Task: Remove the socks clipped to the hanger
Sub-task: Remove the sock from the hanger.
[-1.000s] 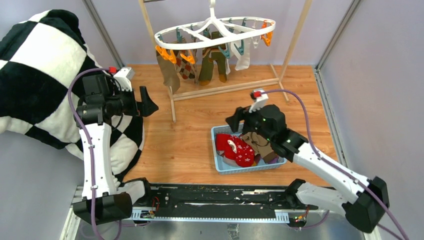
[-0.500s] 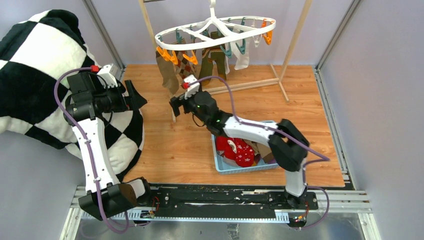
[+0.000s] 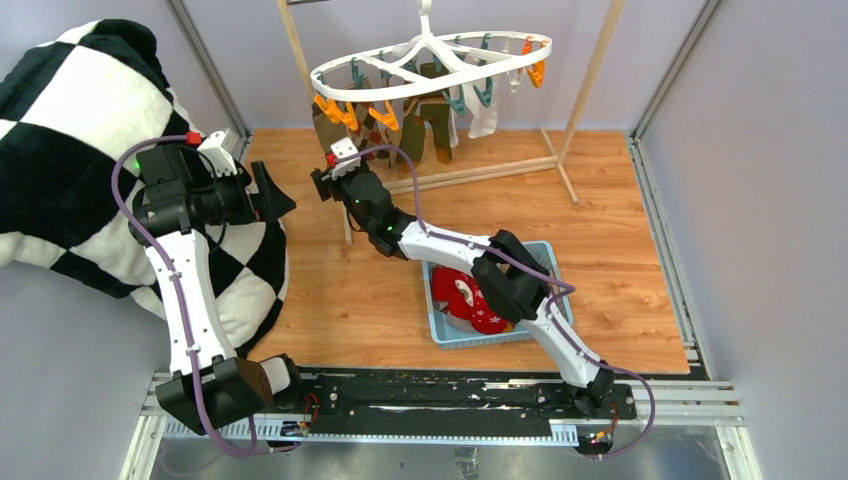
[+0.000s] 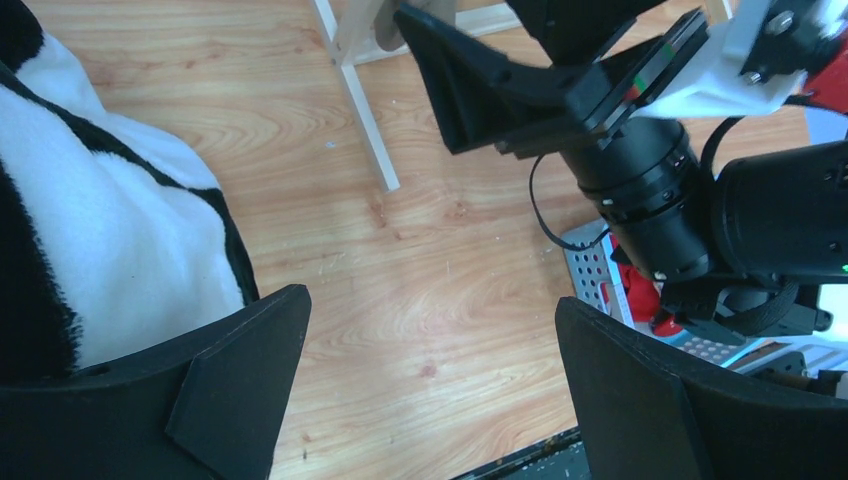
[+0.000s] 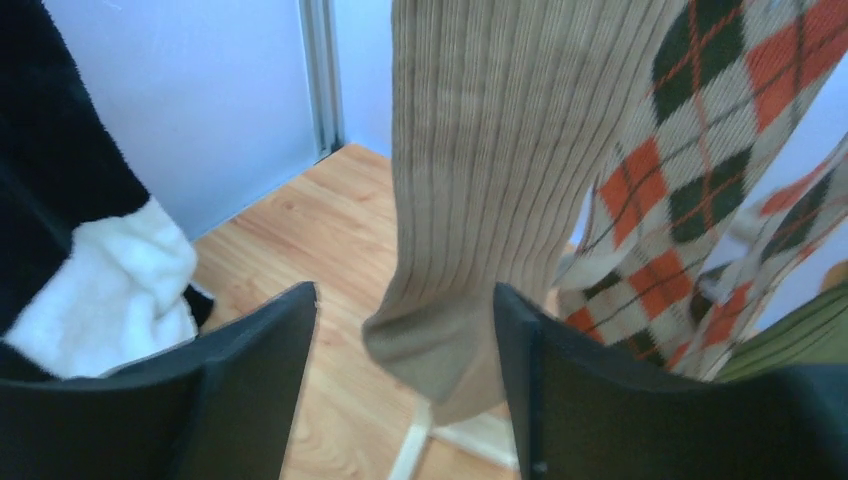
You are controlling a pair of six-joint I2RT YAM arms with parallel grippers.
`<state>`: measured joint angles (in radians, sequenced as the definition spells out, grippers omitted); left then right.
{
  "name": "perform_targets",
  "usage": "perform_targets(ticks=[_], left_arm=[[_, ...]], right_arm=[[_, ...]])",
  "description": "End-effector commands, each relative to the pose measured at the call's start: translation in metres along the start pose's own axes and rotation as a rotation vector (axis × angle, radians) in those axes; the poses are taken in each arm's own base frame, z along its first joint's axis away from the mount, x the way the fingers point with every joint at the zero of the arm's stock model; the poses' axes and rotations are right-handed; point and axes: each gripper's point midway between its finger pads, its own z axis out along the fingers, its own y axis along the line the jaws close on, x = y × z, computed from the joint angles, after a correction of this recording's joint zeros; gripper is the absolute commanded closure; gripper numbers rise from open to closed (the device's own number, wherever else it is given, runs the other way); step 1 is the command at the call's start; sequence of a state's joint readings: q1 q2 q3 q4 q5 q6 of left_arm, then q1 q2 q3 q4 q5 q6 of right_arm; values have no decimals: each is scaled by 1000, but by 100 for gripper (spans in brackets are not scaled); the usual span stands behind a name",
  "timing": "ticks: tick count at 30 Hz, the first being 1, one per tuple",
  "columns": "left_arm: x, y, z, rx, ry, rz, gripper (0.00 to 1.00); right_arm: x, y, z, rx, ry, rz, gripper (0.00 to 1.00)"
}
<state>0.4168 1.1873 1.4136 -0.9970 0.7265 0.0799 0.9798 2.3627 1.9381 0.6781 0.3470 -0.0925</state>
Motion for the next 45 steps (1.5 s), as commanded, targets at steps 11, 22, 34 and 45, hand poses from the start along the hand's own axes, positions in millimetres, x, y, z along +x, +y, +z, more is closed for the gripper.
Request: perform_targets(ticks=[11, 22, 34, 45], left_arm=[[12, 0, -2, 7, 14, 12, 0], [17, -16, -5, 69, 0, 8, 1], [21, -78, -25, 346, -54, 19, 0], [50, -148, -30, 602, 47, 159, 0]], right_arm=[[-67, -5, 1, -127, -119, 83, 100], [-111, 2, -61, -271, -139, 217, 100], [-125, 11, -181, -447, -81, 337, 100], [-178, 26, -285, -776, -77, 555, 100]])
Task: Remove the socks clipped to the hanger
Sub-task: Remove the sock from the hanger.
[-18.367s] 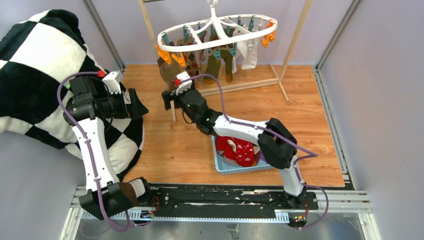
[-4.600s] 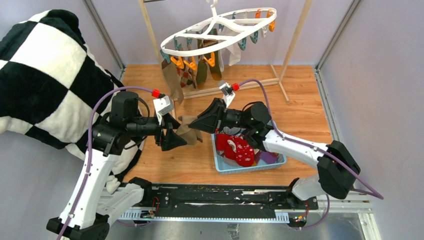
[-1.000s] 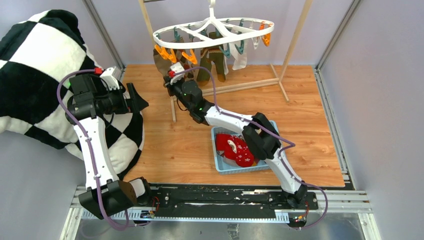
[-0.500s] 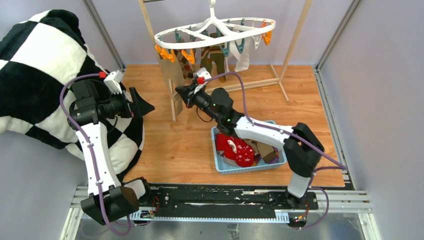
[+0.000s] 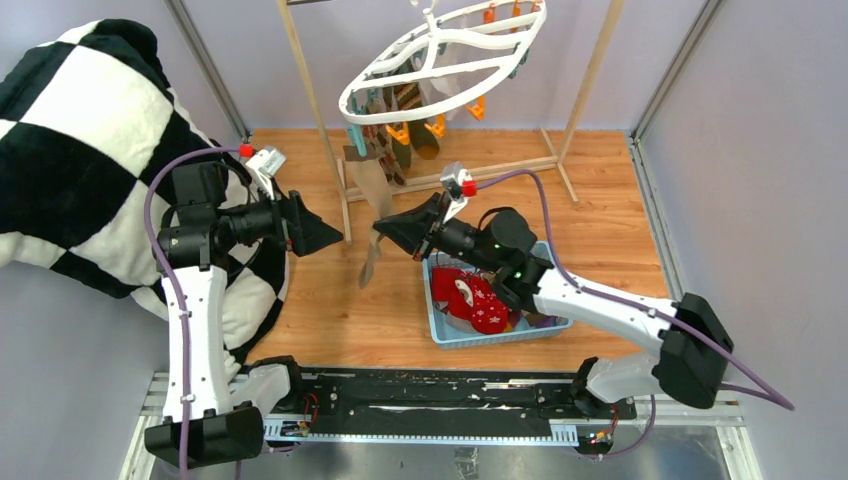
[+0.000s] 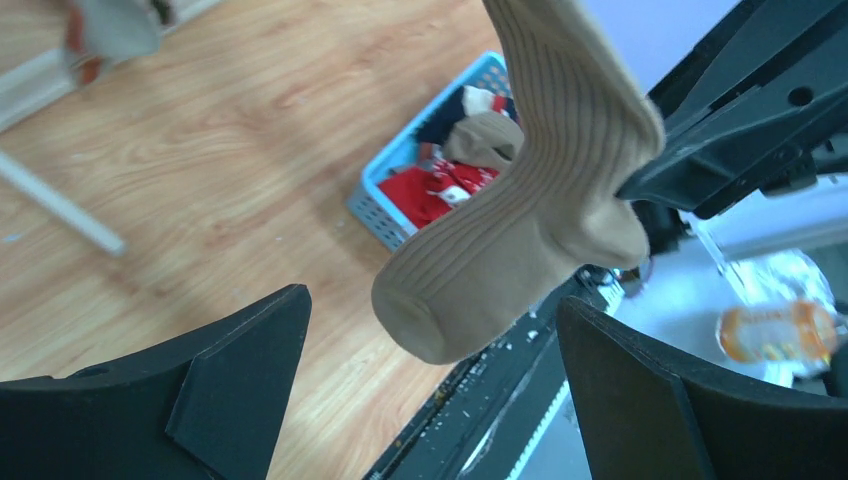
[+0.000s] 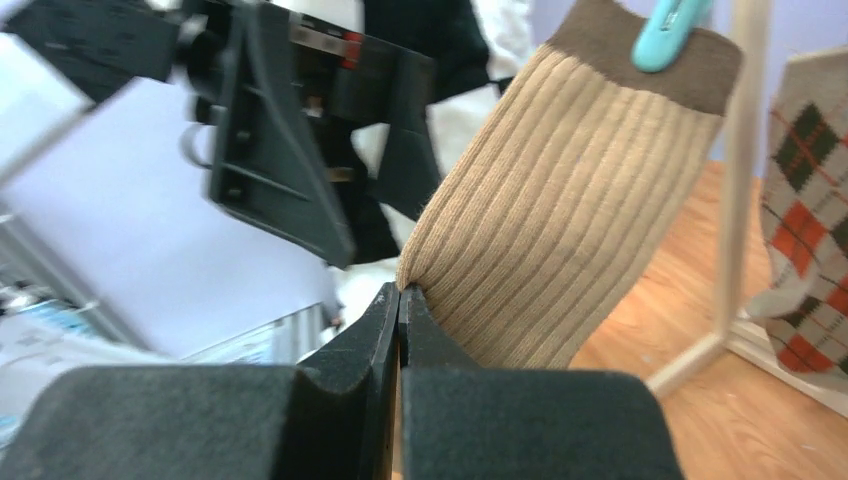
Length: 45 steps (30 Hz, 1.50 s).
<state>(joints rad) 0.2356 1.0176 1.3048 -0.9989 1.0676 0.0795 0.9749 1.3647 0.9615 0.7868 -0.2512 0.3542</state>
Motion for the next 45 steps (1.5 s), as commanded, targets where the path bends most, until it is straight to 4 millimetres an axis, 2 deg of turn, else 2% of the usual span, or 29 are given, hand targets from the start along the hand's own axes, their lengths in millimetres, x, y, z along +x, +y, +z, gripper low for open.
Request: perform_targets(ticks=[1, 4, 7, 10, 15, 20, 25, 27, 29, 30, 33, 35, 38, 39, 41, 43, 45], left_arm=[[13, -35, 9, 162, 50, 37, 0], [21, -55, 16, 268, 89, 59, 0], [32, -74, 22, 367, 138, 86, 0], [39, -85, 27, 430, 175, 100, 0], [41, -90, 31, 484, 192, 124, 0], [45, -87, 37, 493, 207, 136, 0], [53, -85, 38, 494, 212, 163, 2], [54, -85, 37, 494, 209, 178, 9], [54, -85, 37, 492, 206, 189, 21], [53, -84, 37, 488, 205, 193, 29], [52, -84, 37, 475, 202, 209, 65], [52, -82, 37, 454, 202, 216, 80], [53, -80, 35, 421, 200, 236, 87], [54, -79, 35, 411, 200, 244, 89], [54, -77, 34, 391, 199, 258, 91], [54, -75, 35, 376, 199, 266, 94], [53, -75, 35, 374, 200, 268, 96]], right_arm=[[-18, 47, -28, -186, -16, 143, 100], [-20, 56, -39, -229, -16, 231, 100], [-20, 64, -40, -287, -15, 299, 100], [-16, 69, -38, -346, -12, 361, 100], [-23, 78, -32, -464, -39, 481, 100], [-37, 84, -29, -577, -80, 567, 100], [-35, 81, -24, -567, -74, 581, 100], [-35, 80, -23, -563, -74, 589, 100], [-34, 80, -22, -560, -71, 601, 99], [-34, 79, -22, -553, -70, 603, 97], [-33, 69, -20, -473, -80, 581, 89], [-29, 53, -19, -340, -82, 521, 82], [-30, 23, -21, -50, -63, 354, 70], [-31, 13, -25, 61, -45, 291, 62], [-39, -3, -31, 227, -34, 172, 52], [-45, -16, -33, 333, -32, 87, 48], [-51, -19, -27, 378, -28, 32, 46]])
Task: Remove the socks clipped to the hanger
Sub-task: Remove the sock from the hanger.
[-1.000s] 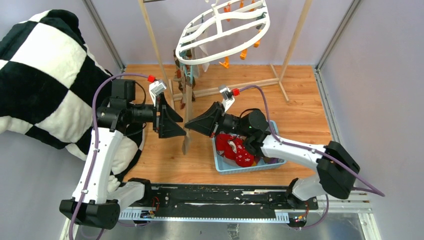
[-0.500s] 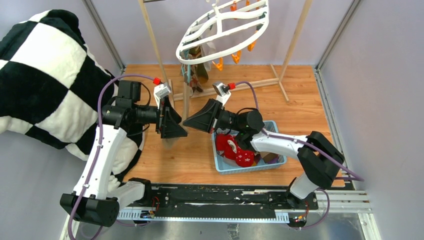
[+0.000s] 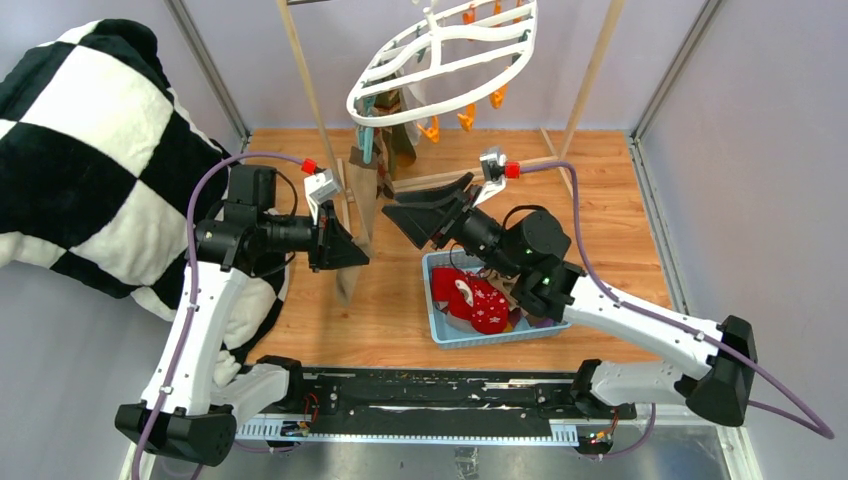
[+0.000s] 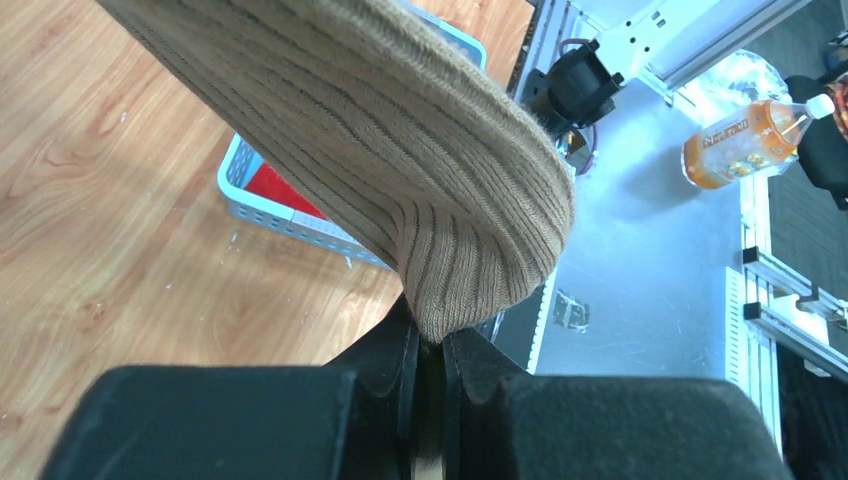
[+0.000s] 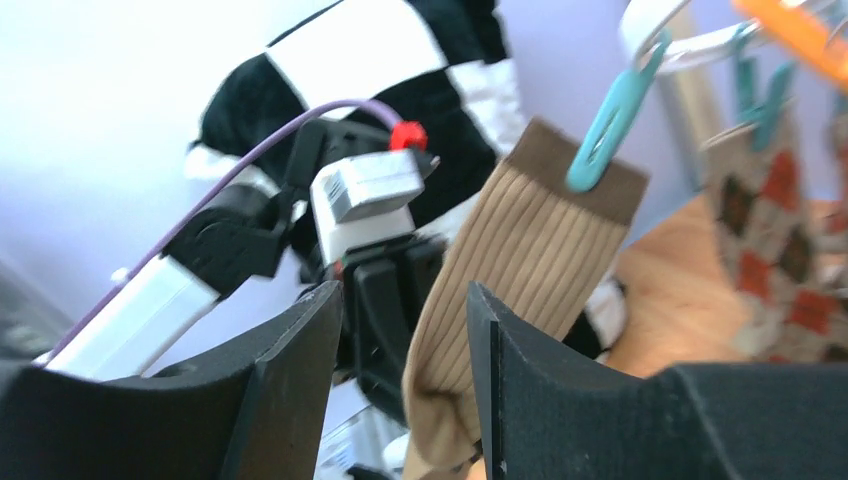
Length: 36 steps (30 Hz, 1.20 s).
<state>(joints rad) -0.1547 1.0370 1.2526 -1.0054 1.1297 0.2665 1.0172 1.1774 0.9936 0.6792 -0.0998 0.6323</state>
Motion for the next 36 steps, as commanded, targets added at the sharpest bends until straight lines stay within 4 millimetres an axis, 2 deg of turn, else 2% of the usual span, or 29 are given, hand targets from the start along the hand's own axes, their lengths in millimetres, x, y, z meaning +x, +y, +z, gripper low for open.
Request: perform_targets(ticks=[1, 5, 7, 11, 14, 19, 20, 25, 27, 30, 36], left_arm=[[1, 0, -1, -20, 10, 27, 97], [1, -3, 1, -11, 13, 27, 97], [0, -7, 0, -3, 7, 35, 98], [1, -16, -1, 26, -7, 56, 98], [4, -22, 0, 70, -14, 52, 98], [4, -27, 2, 124, -20, 14, 98], [4, -29, 2, 132, -22, 13, 98], [2, -35, 1, 158, -31, 2, 98], [2, -36, 1, 165, -32, -4, 98], [1, -37, 1, 166, -33, -3, 98], [1, -37, 0, 157, -33, 1, 99]], right_arm=[[11, -60, 2, 339, 72, -296, 45], [12, -58, 24, 342, 74, -318, 42], [15, -59, 29, 343, 68, -286, 35], [24, -65, 18, 310, 80, -166, 15], [20, -71, 8, 206, 39, -20, 8], [9, -73, 16, -17, 19, 207, 6], [1, -69, 18, -76, -8, 228, 6], [-9, -52, 25, -311, -44, 390, 6], [-10, -56, 28, -356, -58, 456, 0], [-12, -60, 34, -401, -83, 527, 0], [-28, -51, 45, -455, -101, 544, 0]])
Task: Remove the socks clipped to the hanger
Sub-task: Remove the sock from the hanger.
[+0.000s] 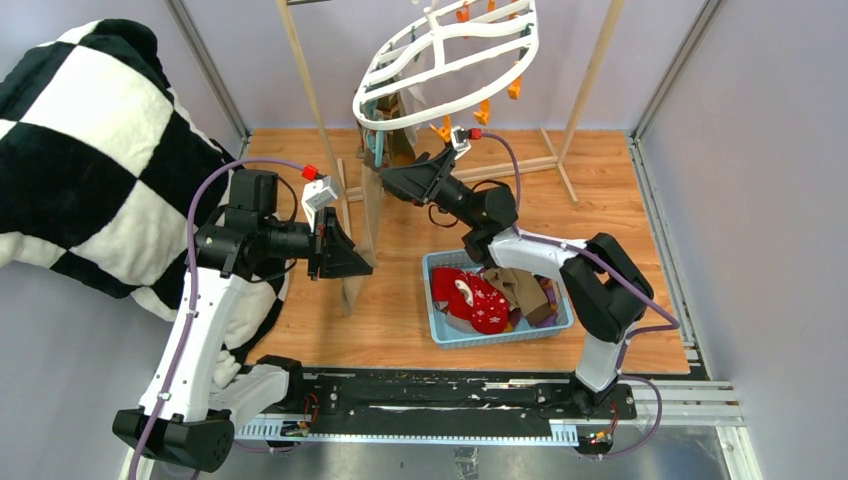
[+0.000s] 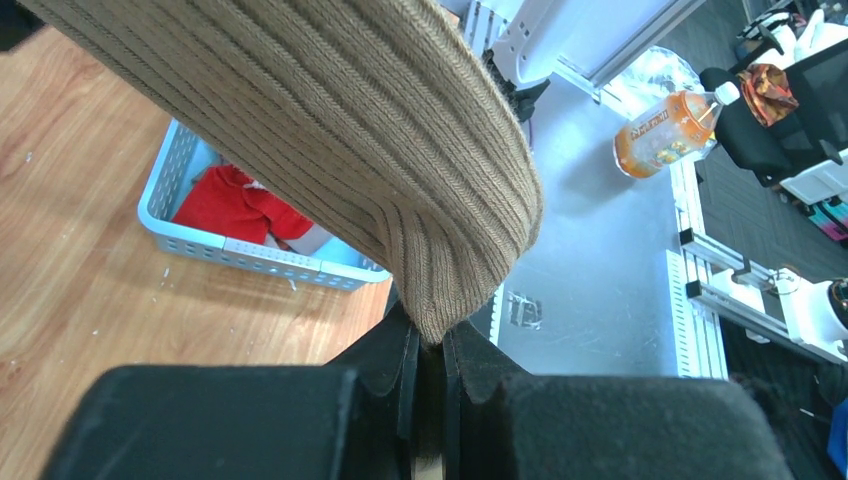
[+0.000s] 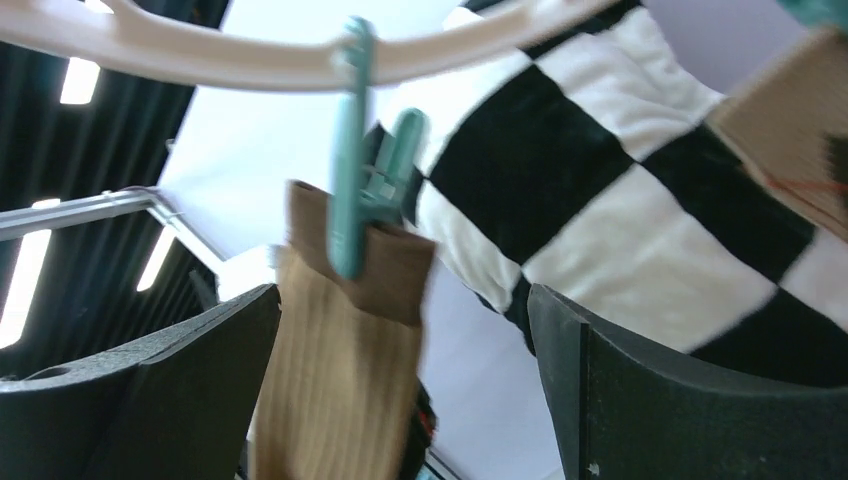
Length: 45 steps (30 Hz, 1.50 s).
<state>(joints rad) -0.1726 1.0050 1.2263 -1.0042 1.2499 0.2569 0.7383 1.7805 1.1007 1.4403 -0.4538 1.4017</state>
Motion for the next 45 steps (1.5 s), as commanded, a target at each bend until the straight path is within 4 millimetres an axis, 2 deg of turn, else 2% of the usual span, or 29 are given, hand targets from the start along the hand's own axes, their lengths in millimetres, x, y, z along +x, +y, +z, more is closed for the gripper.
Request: perform_targets(ticks=[1, 7, 12, 23, 27, 33, 35, 38, 44, 45], left_arm=[[0, -7, 0, 26, -3, -2, 99], [0, -7, 0, 21, -3, 0, 100], [-1, -10, -1, 20, -6, 3, 100], [-2, -14, -2, 20, -11, 9, 100], [-3, -15, -3, 18, -13, 17, 100], [-3, -17, -3, 16, -15, 20, 100], [-3, -17, -3, 16, -15, 20, 100], [0, -16, -3, 9, -13, 15, 100], [5, -12, -3, -9, -4, 2, 100], [5, -12, -3, -11, -4, 7, 100]], right_arm=[[-19, 64, 13, -225, -11, -10, 0], [-29, 61, 27, -249, -32, 44, 8], [-36, 58, 36, -266, -47, 68, 22], [-47, 63, 47, -304, -79, 83, 38], [-48, 64, 48, -309, -78, 89, 51], [-50, 60, 48, -303, -93, 106, 66], [-50, 59, 48, -302, -97, 110, 76], [-52, 58, 48, -297, -108, 113, 98], [-51, 58, 48, -289, -100, 95, 100], [-49, 55, 47, -277, -93, 94, 94]])
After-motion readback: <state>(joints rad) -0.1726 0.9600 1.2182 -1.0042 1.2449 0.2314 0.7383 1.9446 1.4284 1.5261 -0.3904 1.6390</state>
